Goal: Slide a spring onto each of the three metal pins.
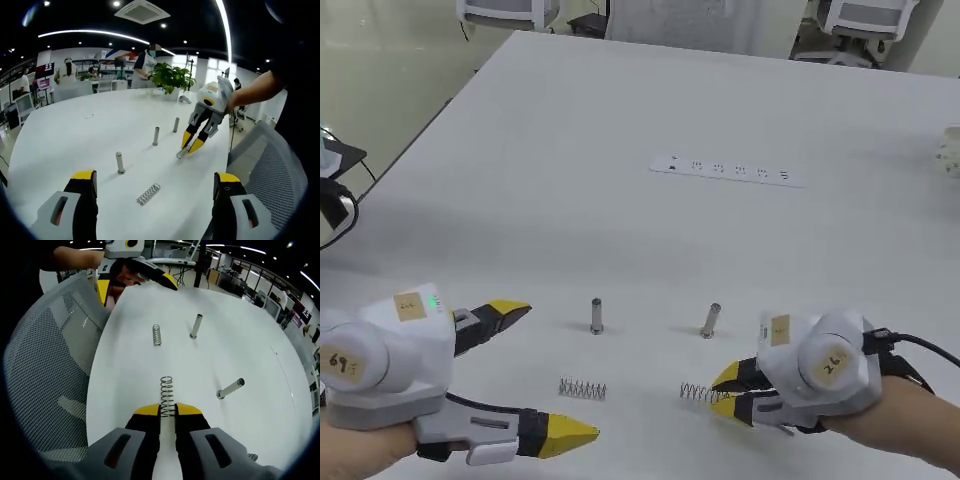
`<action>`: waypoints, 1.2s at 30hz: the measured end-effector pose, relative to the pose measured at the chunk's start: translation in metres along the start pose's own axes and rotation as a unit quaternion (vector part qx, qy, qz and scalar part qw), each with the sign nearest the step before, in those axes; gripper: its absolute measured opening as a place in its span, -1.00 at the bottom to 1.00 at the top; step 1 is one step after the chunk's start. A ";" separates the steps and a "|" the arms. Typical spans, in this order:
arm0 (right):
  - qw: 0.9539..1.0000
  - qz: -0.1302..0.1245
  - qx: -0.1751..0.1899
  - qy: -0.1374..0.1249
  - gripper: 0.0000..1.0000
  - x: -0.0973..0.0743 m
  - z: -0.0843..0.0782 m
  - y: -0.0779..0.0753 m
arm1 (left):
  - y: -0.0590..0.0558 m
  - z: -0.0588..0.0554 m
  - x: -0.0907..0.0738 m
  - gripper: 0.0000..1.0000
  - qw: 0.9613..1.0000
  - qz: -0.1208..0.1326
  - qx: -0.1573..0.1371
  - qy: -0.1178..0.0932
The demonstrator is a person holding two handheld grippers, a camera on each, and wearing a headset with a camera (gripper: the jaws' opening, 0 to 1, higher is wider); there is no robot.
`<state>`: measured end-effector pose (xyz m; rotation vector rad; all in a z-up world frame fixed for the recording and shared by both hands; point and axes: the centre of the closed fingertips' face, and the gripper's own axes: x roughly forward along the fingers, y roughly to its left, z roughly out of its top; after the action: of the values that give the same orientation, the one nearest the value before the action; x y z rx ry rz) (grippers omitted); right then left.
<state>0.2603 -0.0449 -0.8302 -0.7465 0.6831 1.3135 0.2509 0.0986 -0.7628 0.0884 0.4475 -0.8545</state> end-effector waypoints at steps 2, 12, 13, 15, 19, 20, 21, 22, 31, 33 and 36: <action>1.000 -0.005 0.004 -0.002 -0.84 -0.005 -0.001 -0.004 | 0.000 0.002 0.001 0.87 1.000 -0.001 0.001 0.000; 1.000 -0.018 0.012 -0.012 -0.84 -0.027 -0.005 -0.012 | -0.008 0.006 0.008 0.85 1.000 -0.015 0.007 0.000; 1.000 -0.019 0.010 -0.011 -0.84 -0.030 -0.005 -0.013 | -0.009 0.007 0.010 0.84 1.000 -0.017 0.008 -0.001; 1.000 -0.019 0.009 -0.012 -0.84 -0.033 -0.004 -0.014 | -0.011 0.009 0.013 0.83 1.000 -0.020 0.012 -0.003; 1.000 -0.019 0.002 -0.013 -0.84 -0.039 -0.002 -0.014 | -0.015 0.014 0.019 0.76 0.999 -0.032 0.013 -0.003; 1.000 -0.018 -0.003 -0.013 -0.84 -0.040 0.000 -0.013 | -0.018 0.016 0.022 0.74 0.999 -0.037 0.013 -0.004; 1.000 -0.017 -0.008 -0.012 -0.84 -0.041 0.002 -0.013 | -0.020 0.018 0.023 0.73 0.999 -0.043 0.015 -0.006; 1.000 -0.016 -0.017 -0.010 -0.84 -0.043 0.004 -0.013 | -0.023 0.020 0.026 0.72 0.999 -0.047 0.017 -0.008; 0.998 -0.010 -0.052 -0.017 -0.84 -0.050 0.023 -0.009 | -0.042 0.025 0.047 0.64 0.996 -0.084 0.037 -0.002; 0.998 -0.011 -0.056 -0.019 -0.84 -0.050 0.026 -0.008 | -0.045 0.026 0.051 0.61 0.995 -0.091 0.039 -0.001; 0.998 -0.010 -0.062 -0.020 -0.84 -0.051 0.029 -0.007 | -0.047 0.025 0.056 0.53 0.995 -0.097 0.038 0.001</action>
<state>0.2613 -0.0521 -0.7715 -0.8222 0.5645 1.3583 0.2564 0.0216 -0.7582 0.1184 0.4300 -1.0623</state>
